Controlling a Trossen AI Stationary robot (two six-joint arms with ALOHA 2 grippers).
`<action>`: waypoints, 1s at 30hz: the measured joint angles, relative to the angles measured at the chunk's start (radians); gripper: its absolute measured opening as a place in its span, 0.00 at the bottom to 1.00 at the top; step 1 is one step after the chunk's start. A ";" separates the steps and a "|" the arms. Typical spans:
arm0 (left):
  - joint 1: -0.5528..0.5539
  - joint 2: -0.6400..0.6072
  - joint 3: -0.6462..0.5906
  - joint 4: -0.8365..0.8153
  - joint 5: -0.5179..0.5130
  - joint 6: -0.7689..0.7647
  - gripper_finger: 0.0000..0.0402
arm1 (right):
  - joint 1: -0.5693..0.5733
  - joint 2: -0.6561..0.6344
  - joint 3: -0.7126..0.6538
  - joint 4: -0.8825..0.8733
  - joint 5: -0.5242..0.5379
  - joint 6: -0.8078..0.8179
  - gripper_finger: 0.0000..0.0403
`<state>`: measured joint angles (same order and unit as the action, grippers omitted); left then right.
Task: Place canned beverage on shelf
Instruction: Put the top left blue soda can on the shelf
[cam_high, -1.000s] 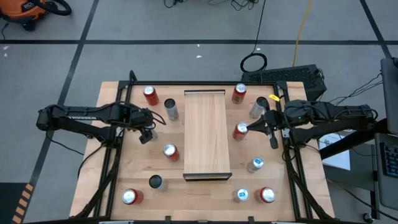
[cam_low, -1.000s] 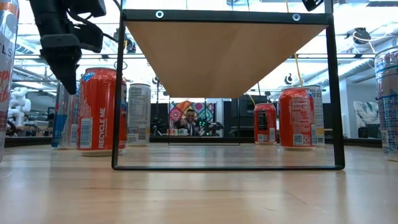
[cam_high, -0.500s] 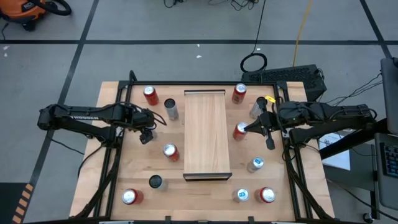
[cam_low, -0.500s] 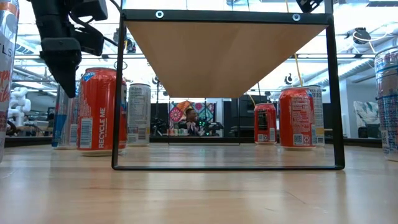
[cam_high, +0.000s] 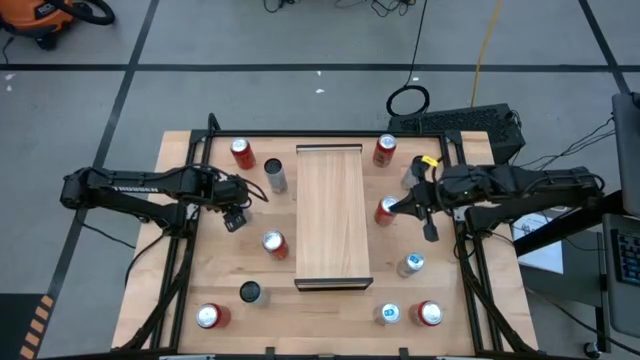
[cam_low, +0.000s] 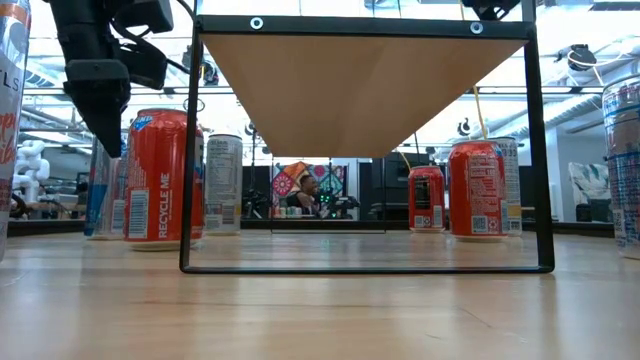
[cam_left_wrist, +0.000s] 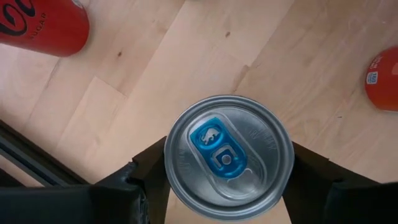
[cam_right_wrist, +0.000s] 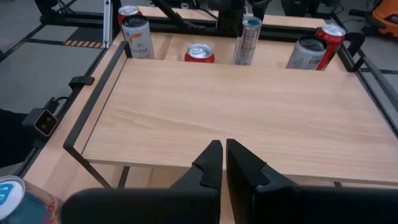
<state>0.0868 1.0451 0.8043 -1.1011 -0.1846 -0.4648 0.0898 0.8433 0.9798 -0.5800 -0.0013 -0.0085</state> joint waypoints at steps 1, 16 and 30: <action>0.000 0.000 0.000 0.000 0.003 0.000 0.56 | 0.000 0.008 0.000 0.000 0.000 0.000 0.00; 0.000 0.001 0.151 -0.014 0.098 -0.009 0.56 | 0.000 0.156 0.000 0.105 0.000 -0.002 0.00; 0.000 0.000 0.467 -0.088 0.131 -0.025 0.56 | 0.004 0.223 0.000 0.261 0.000 0.004 0.00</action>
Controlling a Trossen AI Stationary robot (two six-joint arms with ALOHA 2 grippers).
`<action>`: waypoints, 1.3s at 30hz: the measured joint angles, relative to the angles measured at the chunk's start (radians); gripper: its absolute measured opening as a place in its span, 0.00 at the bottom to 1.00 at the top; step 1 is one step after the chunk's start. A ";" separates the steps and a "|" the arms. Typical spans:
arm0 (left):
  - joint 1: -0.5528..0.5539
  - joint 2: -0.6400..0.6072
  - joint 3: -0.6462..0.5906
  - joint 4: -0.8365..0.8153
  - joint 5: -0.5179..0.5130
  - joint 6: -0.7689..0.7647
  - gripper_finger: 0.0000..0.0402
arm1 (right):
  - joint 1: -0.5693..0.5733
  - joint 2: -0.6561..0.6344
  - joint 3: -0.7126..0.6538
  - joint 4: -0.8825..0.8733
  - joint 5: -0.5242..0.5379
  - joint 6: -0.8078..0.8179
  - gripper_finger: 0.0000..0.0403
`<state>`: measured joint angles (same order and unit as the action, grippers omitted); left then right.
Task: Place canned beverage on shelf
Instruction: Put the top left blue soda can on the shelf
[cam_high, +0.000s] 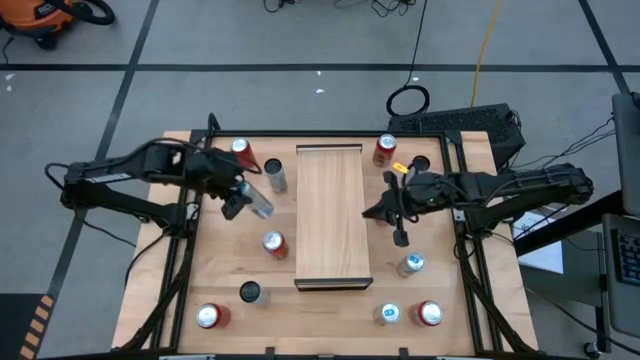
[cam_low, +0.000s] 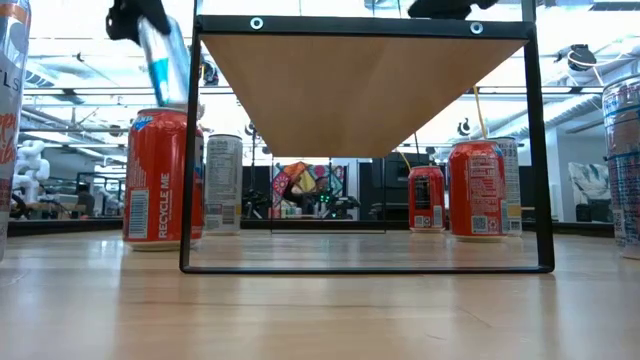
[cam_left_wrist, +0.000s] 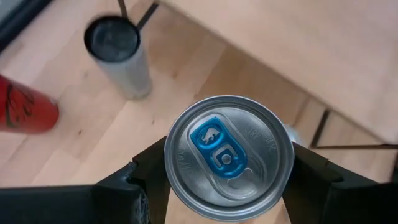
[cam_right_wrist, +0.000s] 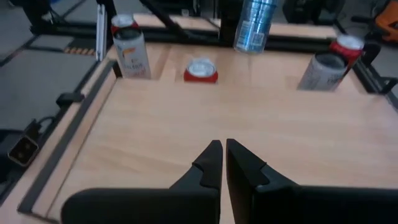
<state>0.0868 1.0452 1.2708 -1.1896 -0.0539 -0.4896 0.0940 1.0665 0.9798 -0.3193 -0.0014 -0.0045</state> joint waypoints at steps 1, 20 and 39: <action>0.000 -0.001 0.015 -0.003 0.000 0.000 0.56 | 0.000 0.000 0.000 0.011 0.000 0.000 0.00; 0.000 0.022 0.092 0.198 -0.011 0.295 0.56 | 0.000 0.122 0.000 0.420 0.000 -0.034 0.01; 0.000 0.105 0.092 0.396 -0.003 0.521 0.56 | -0.026 0.399 0.156 0.591 0.211 -0.117 0.66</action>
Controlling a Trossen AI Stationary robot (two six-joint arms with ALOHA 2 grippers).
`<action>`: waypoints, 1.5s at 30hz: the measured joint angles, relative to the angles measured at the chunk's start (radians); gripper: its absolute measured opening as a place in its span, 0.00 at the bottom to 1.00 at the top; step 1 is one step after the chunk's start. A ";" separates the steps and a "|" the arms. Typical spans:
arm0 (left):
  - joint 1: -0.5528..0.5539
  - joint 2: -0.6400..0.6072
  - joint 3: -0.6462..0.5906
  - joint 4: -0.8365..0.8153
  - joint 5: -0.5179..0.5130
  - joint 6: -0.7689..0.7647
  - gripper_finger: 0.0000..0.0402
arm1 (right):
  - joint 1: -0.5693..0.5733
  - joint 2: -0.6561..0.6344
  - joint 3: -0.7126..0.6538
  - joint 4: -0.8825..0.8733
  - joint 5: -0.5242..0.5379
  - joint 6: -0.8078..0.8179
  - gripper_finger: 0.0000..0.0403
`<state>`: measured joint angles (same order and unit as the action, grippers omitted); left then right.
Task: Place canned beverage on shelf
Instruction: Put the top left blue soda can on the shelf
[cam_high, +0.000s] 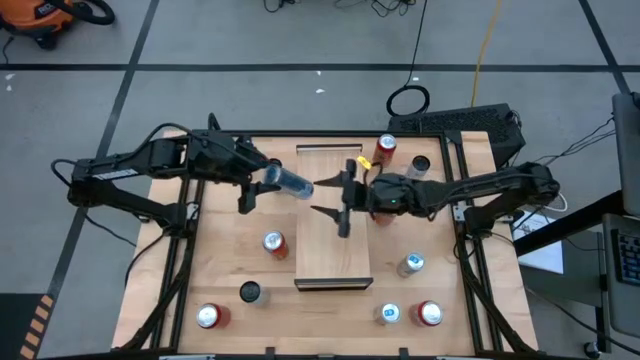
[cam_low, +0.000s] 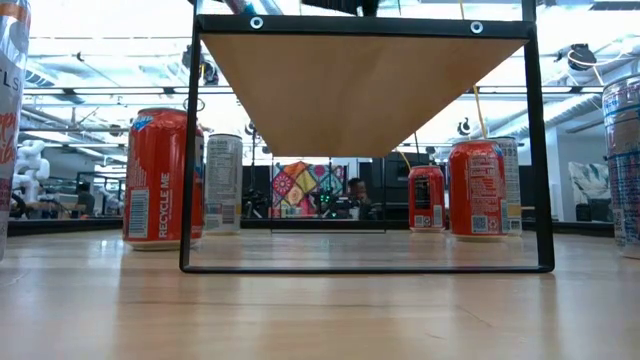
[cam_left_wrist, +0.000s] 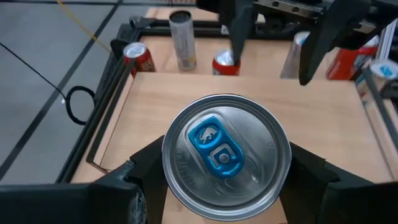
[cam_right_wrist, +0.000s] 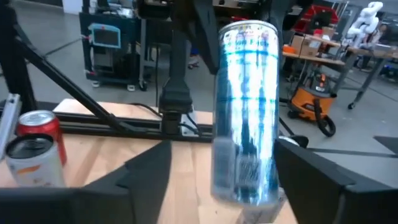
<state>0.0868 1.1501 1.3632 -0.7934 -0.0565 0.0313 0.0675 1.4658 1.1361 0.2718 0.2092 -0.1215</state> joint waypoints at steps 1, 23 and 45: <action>0.000 0.009 0.000 0.005 0.000 0.004 0.56 | -0.002 0.008 0.005 -0.001 0.000 0.000 0.69; -0.009 0.118 0.000 0.110 0.002 0.037 0.56 | -0.099 0.016 0.034 -0.082 -0.157 0.117 0.77; -0.010 0.169 -0.001 0.178 0.032 0.060 0.56 | -0.126 0.056 0.033 -0.112 -0.255 0.083 0.64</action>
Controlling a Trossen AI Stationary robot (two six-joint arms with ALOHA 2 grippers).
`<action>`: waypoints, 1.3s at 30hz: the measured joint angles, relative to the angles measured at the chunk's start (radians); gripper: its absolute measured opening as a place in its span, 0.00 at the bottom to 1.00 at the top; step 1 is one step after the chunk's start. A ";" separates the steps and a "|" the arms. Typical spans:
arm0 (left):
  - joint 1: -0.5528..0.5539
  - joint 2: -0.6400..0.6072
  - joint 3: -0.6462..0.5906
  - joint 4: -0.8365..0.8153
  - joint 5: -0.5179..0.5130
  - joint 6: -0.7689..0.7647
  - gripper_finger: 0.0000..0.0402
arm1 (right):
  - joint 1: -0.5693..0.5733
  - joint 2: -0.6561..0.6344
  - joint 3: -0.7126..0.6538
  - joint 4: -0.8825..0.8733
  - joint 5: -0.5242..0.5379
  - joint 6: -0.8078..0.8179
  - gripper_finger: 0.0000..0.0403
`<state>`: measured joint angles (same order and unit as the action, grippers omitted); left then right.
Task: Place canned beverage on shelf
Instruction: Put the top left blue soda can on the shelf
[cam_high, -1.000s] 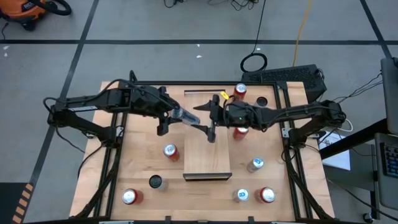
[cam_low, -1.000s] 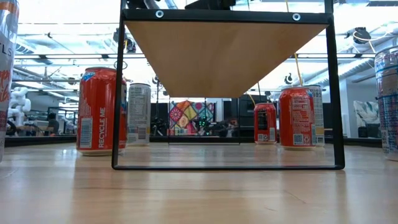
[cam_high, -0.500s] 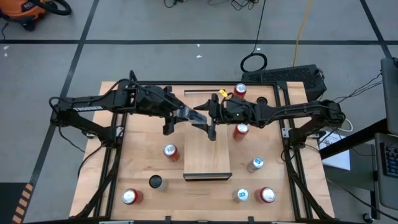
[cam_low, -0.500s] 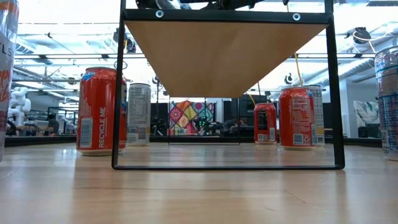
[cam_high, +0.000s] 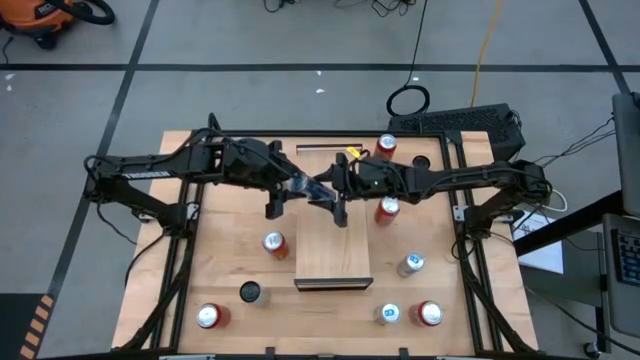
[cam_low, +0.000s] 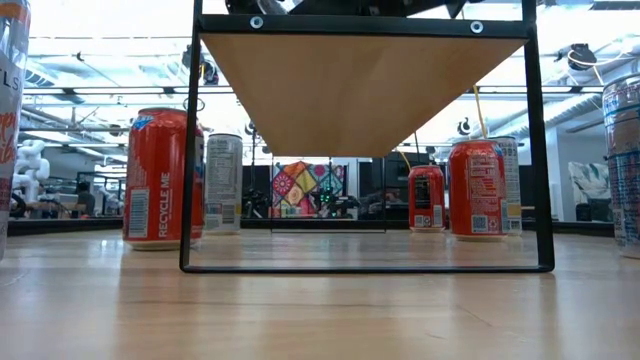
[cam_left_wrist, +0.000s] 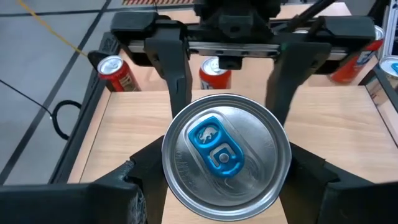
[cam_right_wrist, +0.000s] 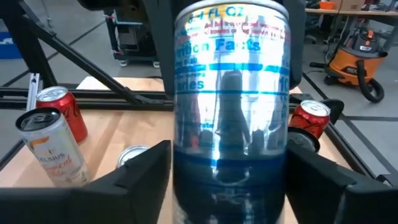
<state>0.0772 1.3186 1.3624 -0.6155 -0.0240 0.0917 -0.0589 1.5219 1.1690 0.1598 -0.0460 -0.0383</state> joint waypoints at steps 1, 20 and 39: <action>0.000 0.000 0.000 0.000 0.002 0.000 0.56 | -0.001 0.000 0.000 -0.002 -0.004 0.000 0.62; -0.003 -0.008 0.000 0.073 -0.007 0.001 0.89 | -0.001 -0.009 0.000 -0.053 -0.031 -0.036 0.50; -0.136 -0.060 0.001 0.201 -0.008 0.167 0.91 | -0.092 -0.152 -0.001 -0.248 -0.690 -0.078 0.50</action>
<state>-0.0583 1.2582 1.3632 -0.4146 -0.0322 0.2583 -0.1505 1.3696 1.1681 -0.0884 -0.7362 -0.1158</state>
